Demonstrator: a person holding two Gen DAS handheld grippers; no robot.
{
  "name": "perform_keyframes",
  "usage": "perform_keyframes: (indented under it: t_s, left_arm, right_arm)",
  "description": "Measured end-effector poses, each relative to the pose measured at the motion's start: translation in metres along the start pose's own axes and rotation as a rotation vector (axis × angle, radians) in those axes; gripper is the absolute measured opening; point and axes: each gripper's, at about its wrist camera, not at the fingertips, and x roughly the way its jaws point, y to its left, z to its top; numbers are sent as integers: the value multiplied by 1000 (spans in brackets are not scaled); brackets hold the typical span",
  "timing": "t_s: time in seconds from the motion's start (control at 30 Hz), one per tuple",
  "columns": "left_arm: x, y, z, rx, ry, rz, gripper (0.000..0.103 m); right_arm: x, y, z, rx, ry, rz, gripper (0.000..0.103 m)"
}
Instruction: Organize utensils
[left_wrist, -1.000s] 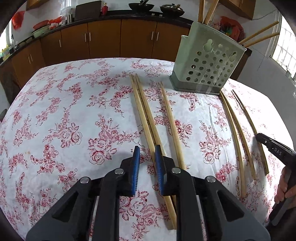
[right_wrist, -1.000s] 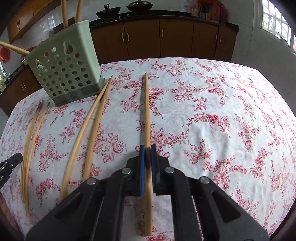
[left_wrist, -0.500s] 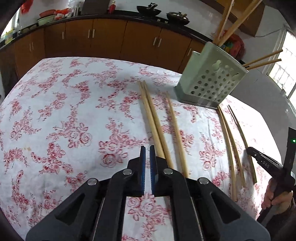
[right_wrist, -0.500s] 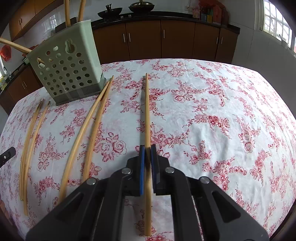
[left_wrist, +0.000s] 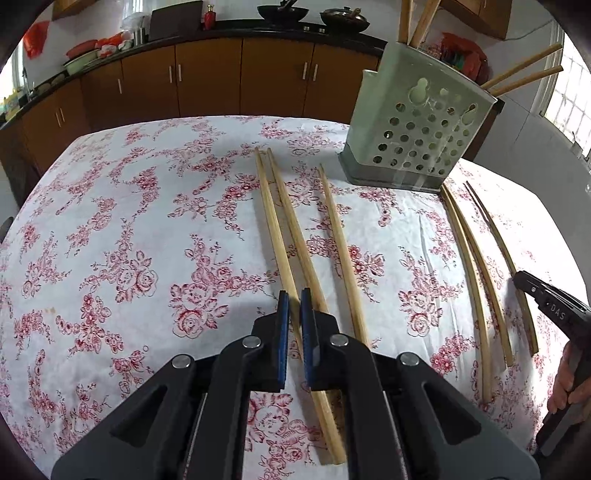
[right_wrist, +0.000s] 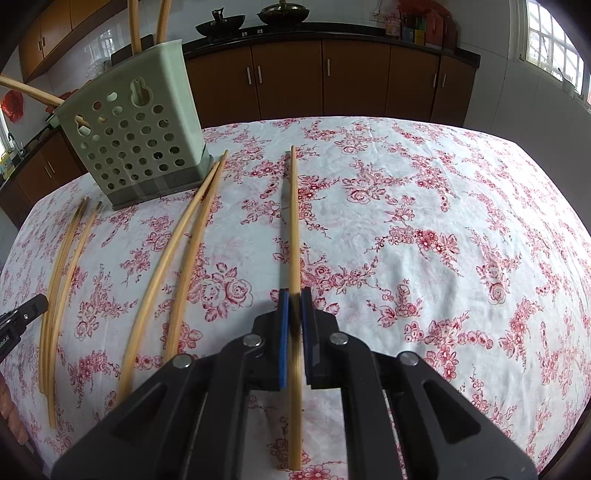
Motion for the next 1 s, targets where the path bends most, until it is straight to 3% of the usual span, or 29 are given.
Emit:
perform_keyframes:
  t_s: [0.2,0.37,0.53,1.0]
  left_arm:
    - [-3,43,7,-37,-6,89,7]
    - [-7,64,3,-9,-2,20,8]
    - [-9,61,-6,9,-27,0,18]
    - [-10,56,-7,-13,-30,33,18]
  right_arm:
    - [1,-2,3,4,-10,-33,8]
    - [3,-10,6,23,-15,-31,8]
    - [2,-8,3,5,-30,-42,8]
    - [-4,-6,-7,-12,-31,-38,9]
